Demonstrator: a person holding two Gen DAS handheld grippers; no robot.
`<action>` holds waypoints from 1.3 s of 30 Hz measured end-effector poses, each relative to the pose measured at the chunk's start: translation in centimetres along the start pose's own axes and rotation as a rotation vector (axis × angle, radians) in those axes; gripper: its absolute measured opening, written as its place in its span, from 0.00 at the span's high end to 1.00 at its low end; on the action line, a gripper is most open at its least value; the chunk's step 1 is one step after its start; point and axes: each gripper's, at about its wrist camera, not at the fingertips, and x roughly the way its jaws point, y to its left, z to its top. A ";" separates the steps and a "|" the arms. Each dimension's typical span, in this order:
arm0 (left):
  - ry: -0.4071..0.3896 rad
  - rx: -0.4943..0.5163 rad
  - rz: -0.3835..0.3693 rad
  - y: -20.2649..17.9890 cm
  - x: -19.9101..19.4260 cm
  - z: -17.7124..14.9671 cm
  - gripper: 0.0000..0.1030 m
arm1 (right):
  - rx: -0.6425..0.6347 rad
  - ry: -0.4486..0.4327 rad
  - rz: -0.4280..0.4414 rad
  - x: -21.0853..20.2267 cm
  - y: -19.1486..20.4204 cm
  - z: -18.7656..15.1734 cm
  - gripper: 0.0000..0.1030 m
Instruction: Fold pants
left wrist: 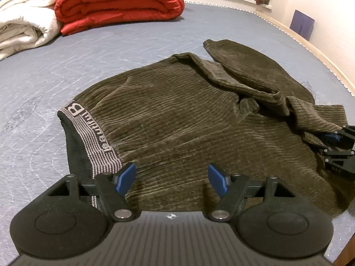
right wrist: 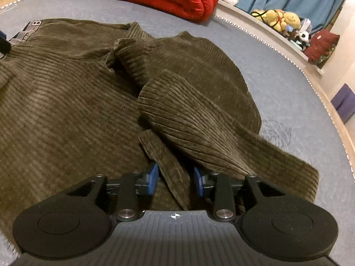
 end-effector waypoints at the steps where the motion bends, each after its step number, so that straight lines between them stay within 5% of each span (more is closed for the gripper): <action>1: 0.002 0.000 0.002 0.0 0.1 0.0 0.25 | -0.003 -0.003 0.002 -0.2 -0.3 -0.3 0.64; 3: 0.004 0.003 0.002 -0.1 0.3 0.0 0.25 | 0.003 -0.011 0.024 0.0 -0.9 -0.2 0.68; 5: 0.006 0.009 -0.001 -0.4 0.4 0.1 0.25 | 0.039 -0.028 0.043 -1.2 -1.2 -0.6 0.93; 8: 0.000 0.017 -0.014 -0.9 0.3 0.2 0.25 | 0.182 -0.136 0.061 -5.1 -4.4 -0.9 0.93; 12: -0.007 0.025 -0.028 -1.5 0.2 0.3 0.25 | 0.553 -0.401 0.027 -12.5 -13.8 -3.7 0.94; 15: -0.008 0.029 -0.030 -1.8 0.1 0.2 0.25 | 0.892 -0.516 -0.155 -16.5 -20.9 -9.7 0.94; 18: -0.005 0.035 -0.031 -1.9 0.1 0.1 0.25 | 1.273 -0.461 -0.374 -17.4 -26.6 -18.5 0.94; 21: -0.002 0.040 -0.031 -2.0 0.1 -0.1 0.25 | 1.479 -0.282 -0.594 -17.0 -29.3 -25.8 0.92; 23: 0.000 0.038 -0.028 -2.0 0.1 -0.2 0.25 | 1.561 -0.187 -0.602 -16.3 -30.3 -29.1 0.89; 27: 0.002 0.028 -0.021 -1.9 0.3 -0.1 0.25 | 1.630 -0.134 -0.499 -15.3 -30.8 -32.2 0.81; 31: 0.003 0.031 -0.018 -2.2 0.3 -0.1 0.25 | 1.611 -0.145 -0.450 -15.2 -30.2 -31.5 0.64; 33: 0.007 0.034 -0.015 -2.2 0.4 -0.2 0.25 | 1.596 -0.134 -0.455 -14.9 -29.7 -30.6 0.64; 34: 0.009 0.035 -0.013 -2.2 0.4 -0.3 0.25 | 1.586 -0.126 -0.459 -14.8 -29.6 -30.7 0.66; 35: 0.011 0.035 -0.010 -2.2 0.5 -0.4 0.25 | 1.569 -0.119 -0.470 -14.5 -29.6 -30.5 0.85; 36: 0.013 0.035 -0.008 -2.1 0.5 -0.5 0.25 | 1.548 -0.109 -0.482 -14.4 -29.7 -30.3 0.93; 39: 0.012 0.024 -0.004 -1.7 0.4 -0.5 0.25 | 1.465 -0.225 -0.605 -16.7 -29.1 -29.1 0.95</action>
